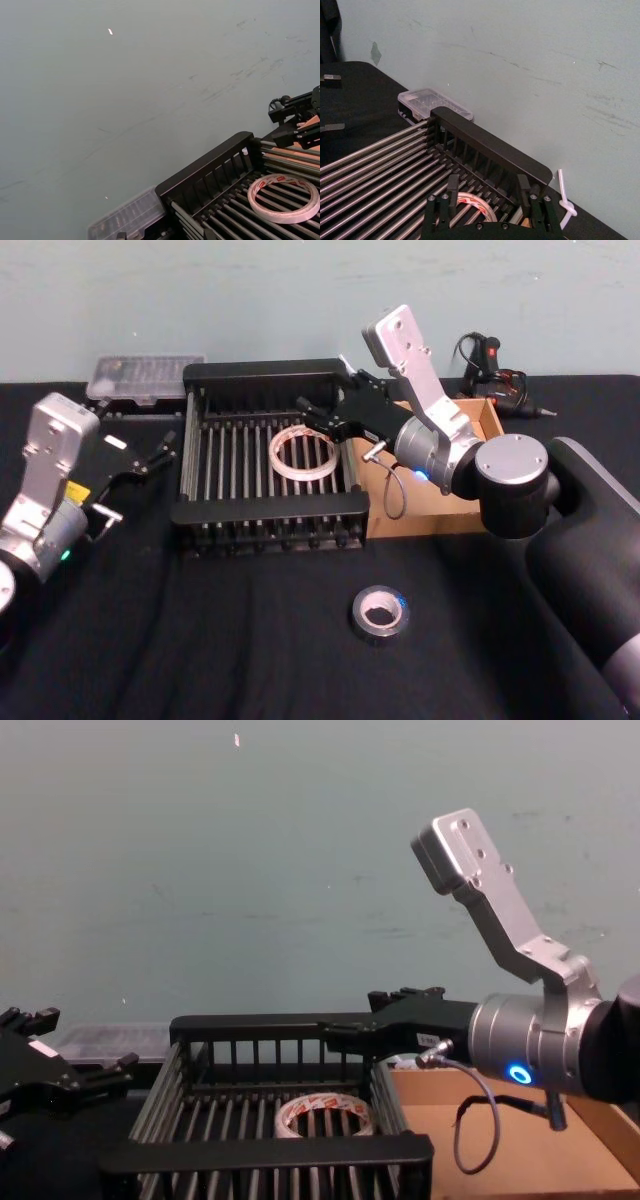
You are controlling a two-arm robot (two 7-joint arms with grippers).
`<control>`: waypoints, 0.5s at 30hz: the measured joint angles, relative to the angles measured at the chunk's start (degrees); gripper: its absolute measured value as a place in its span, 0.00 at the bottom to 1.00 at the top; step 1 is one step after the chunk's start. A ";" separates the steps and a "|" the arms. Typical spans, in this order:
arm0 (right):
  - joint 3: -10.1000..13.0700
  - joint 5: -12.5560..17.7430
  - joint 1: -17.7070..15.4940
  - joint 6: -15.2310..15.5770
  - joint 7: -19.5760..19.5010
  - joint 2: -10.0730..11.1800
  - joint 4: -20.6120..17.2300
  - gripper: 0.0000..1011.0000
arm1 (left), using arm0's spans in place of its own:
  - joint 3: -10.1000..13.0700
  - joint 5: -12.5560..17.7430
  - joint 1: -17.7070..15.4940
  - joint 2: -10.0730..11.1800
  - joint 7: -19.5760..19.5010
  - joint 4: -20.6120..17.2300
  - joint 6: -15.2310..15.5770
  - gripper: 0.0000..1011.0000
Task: Pick up the white tape and place it into the black box , Pick up the silver tape and place it into the brown box.
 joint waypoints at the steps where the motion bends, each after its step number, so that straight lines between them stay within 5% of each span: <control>1: 0.00 0.00 0.00 0.00 0.00 0.00 -0.01 0.76 | 0.00 0.00 0.00 0.00 0.00 0.00 0.00 0.99; 10: -0.01 0.02 -0.01 0.00 0.00 0.00 -0.03 0.99 | 0.00 0.00 0.00 0.00 0.00 0.00 0.00 0.99; 15: 0.00 0.02 -0.01 0.00 0.00 0.00 -0.03 0.99 | 0.00 0.00 0.00 0.00 0.00 0.00 0.00 0.99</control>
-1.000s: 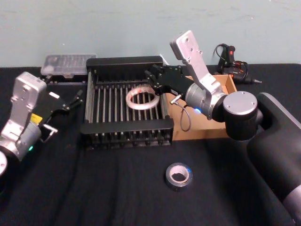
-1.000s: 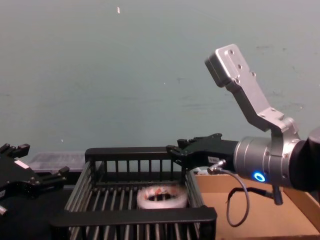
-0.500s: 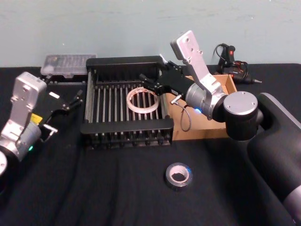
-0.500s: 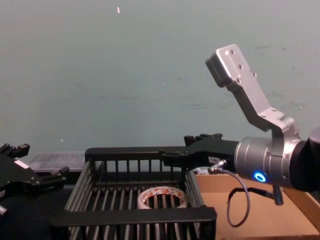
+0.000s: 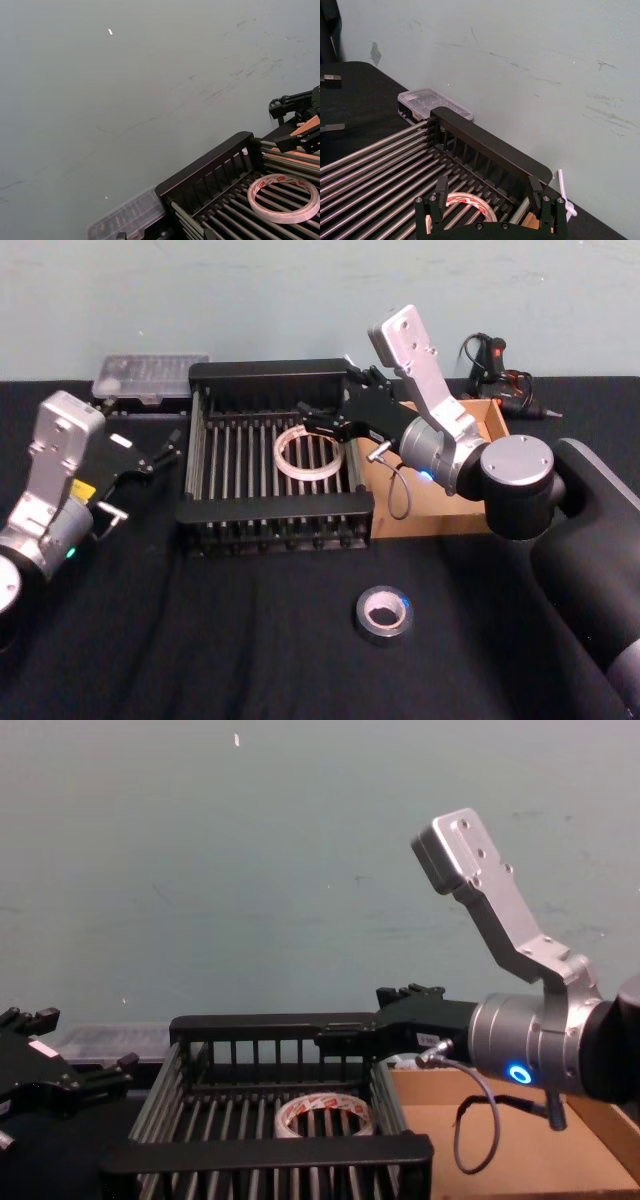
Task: Pick up the white tape and place it into the black box , Pick up the silver tape and place it into the brown box.
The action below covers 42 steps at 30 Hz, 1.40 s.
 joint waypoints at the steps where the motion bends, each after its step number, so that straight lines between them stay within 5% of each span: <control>1: 0.00 0.00 0.00 0.00 0.00 0.00 0.00 0.99 | 0.00 0.00 0.00 0.00 0.00 0.00 0.00 0.99; 16: 0.75 1.39 -3.51 1.58 0.99 1.62 -5.91 0.99 | 0.00 0.00 0.00 0.00 0.00 0.00 0.00 0.99; 42: 3.16 6.86 -16.69 6.02 1.97 9.82 -27.05 0.99 | 0.00 0.00 0.00 0.00 0.00 0.00 0.00 0.99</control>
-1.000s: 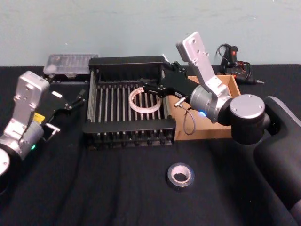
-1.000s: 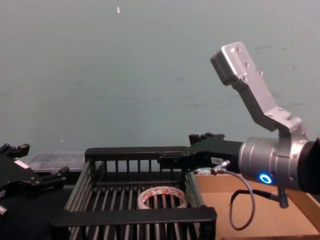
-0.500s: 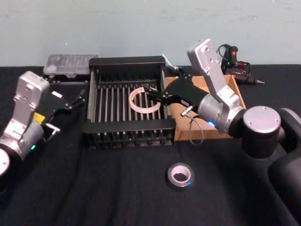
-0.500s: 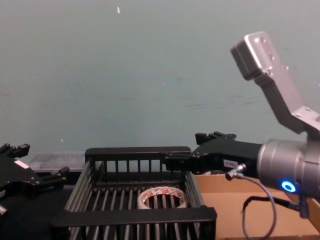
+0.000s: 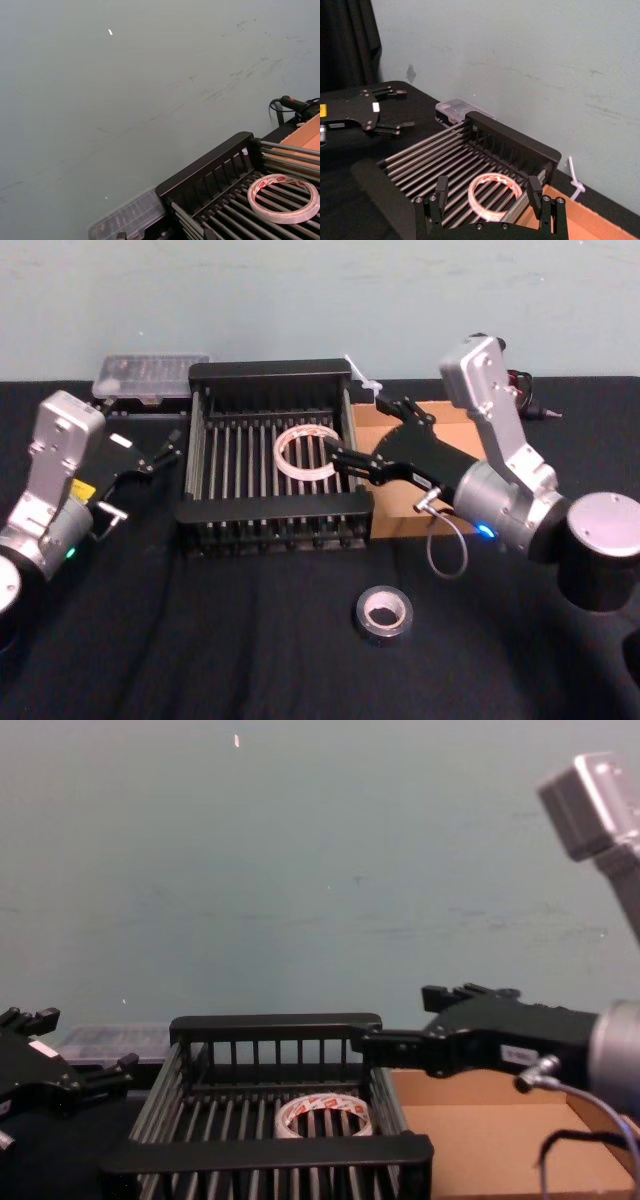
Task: Pick up the white tape and place it into the black box , Pick up the silver tape and place it into the brown box.
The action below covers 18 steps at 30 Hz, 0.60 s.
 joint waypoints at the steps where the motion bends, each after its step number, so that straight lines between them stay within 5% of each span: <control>1: 0.33 0.63 -0.99 0.48 0.00 0.58 -1.28 0.99 | 0.00 0.00 0.00 0.00 0.00 0.00 0.00 0.99; 18: 2.01 5.70 -9.33 4.66 0.00 7.10 -11.30 0.99 | 0.00 0.00 0.00 0.00 0.00 0.00 0.00 0.99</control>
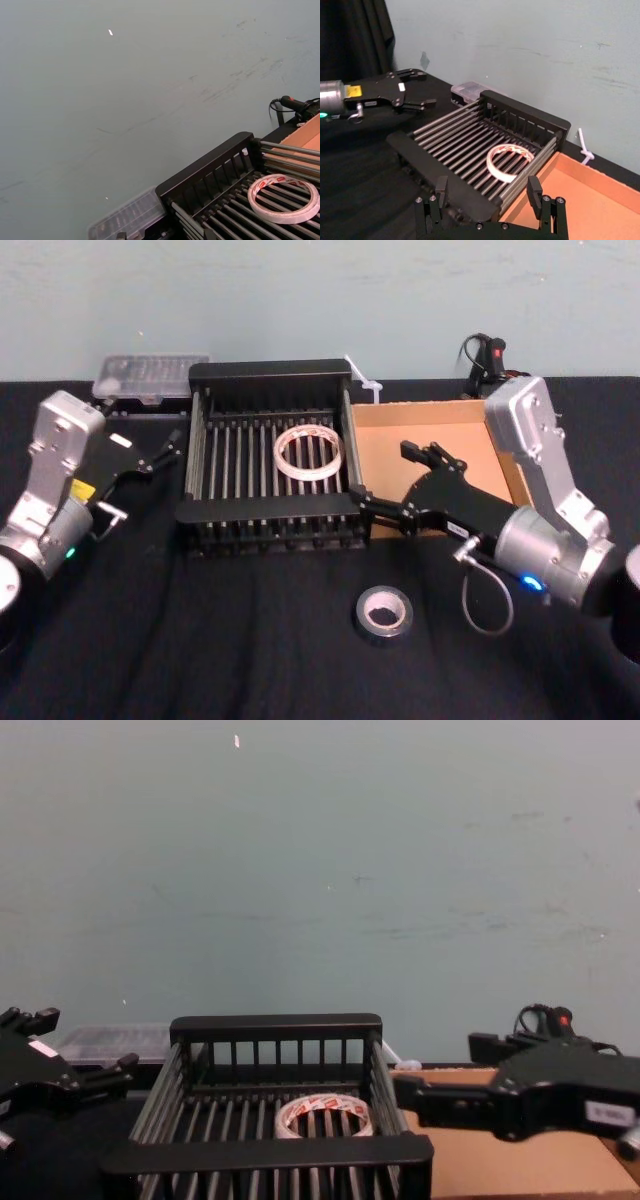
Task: Pick up the white tape and place it into the black box , Pick up the silver tape and place it into the brown box.
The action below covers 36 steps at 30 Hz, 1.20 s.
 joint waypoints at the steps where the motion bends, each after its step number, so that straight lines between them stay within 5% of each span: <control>1: 0.18 0.26 -0.80 0.17 0.01 0.83 -1.07 0.99 | 0.00 0.00 0.00 0.00 0.00 0.00 0.00 0.99; 13: -0.08 0.98 -4.07 3.30 -0.12 5.24 -5.37 0.99 | 0.00 0.00 0.00 0.00 0.00 0.00 0.00 0.99; 36: -1.71 0.39 -5.90 8.72 -0.40 7.94 -5.68 0.99 | 0.00 0.00 0.00 0.00 0.00 0.00 0.00 0.99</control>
